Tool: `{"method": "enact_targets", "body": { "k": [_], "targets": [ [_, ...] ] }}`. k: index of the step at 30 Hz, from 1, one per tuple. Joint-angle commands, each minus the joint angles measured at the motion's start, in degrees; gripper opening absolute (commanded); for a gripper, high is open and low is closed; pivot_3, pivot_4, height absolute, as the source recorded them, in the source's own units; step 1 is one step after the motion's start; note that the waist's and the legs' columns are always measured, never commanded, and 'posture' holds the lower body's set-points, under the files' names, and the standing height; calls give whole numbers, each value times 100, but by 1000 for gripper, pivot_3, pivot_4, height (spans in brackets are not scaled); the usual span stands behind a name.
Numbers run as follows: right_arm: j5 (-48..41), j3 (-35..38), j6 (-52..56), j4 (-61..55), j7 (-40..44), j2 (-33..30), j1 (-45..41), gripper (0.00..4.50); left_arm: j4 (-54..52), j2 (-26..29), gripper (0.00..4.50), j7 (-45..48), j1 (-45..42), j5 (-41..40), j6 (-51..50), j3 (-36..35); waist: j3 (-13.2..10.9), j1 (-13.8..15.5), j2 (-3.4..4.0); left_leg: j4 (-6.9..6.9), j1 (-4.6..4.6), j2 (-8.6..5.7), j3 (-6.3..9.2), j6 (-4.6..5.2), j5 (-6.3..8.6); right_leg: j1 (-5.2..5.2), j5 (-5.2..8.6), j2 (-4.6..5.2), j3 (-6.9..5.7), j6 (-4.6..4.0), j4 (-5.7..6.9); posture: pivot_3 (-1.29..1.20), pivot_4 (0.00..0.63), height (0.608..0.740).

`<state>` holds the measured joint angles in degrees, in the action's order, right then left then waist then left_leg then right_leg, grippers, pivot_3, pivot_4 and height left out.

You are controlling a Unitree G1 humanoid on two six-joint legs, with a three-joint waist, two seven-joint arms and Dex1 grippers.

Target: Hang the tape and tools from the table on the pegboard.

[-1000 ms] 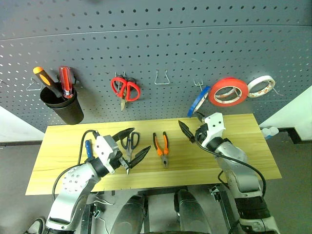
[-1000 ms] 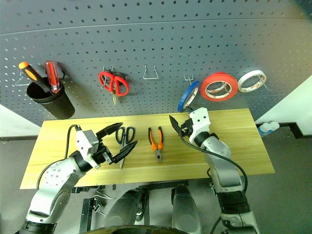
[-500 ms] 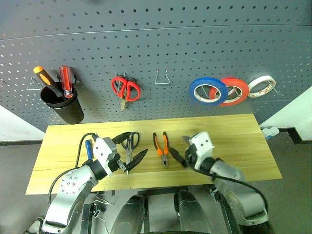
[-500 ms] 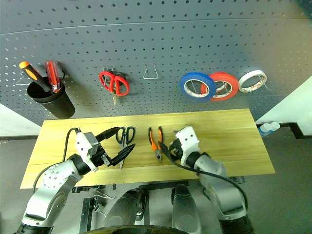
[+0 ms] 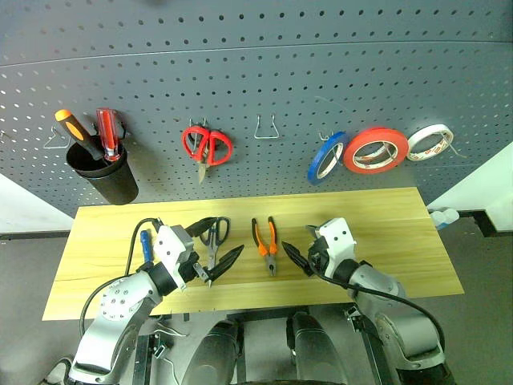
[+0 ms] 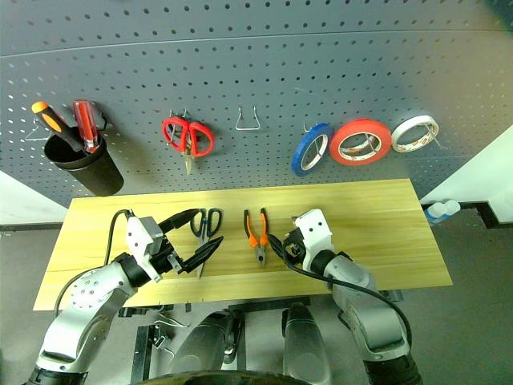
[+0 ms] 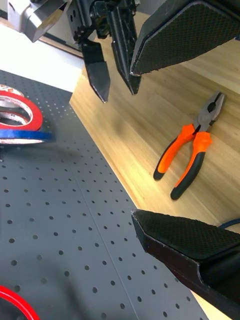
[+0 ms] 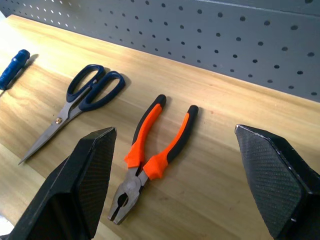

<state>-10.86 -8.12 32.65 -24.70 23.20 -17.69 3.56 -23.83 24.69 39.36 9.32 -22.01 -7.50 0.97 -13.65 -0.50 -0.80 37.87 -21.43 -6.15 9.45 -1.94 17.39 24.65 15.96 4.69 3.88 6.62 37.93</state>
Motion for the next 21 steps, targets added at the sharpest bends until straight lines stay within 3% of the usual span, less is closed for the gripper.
{"method": "enact_targets", "body": {
  "k": [1, 5, 13, 21],
  "targets": [
    [-38, -131, 519, -396, -219, 91, 126, 3959, -191, 115, 4500, 64, 114, -1, 23, -45, 0, -5, 0, 0, 0, 0, 0, 0, 0, 0, 0, 0, 0, 0, 0, 55, 230, 720],
    [247, -728, 1136, -639, -701, 346, 282, 3959, -249, 250, 4500, 67, 298, -38, -82, -129, 0, -5, 0, -8, 0, 2, 1, 0, 0, 4, 1, 0, 0, -1, -1, 59, 228, 720],
    [861, -1479, 1605, -108, -1943, 1492, -105, 3959, -505, 363, 4500, -33, 625, -128, -391, -260, -2, 0, 3, -16, -1, 1, 3, -2, -1, 5, 1, 2, 0, -1, -7, 72, 236, 720],
    [1377, -1545, 1536, 973, -2686, 2259, -963, 3959, -775, 328, 4500, -143, 843, -169, -576, -269, -3, -10, 3, -68, 0, 2, 5, -18, -11, 25, 2, 1, 0, -5, -19, 82, 241, 720]
  ]
}}
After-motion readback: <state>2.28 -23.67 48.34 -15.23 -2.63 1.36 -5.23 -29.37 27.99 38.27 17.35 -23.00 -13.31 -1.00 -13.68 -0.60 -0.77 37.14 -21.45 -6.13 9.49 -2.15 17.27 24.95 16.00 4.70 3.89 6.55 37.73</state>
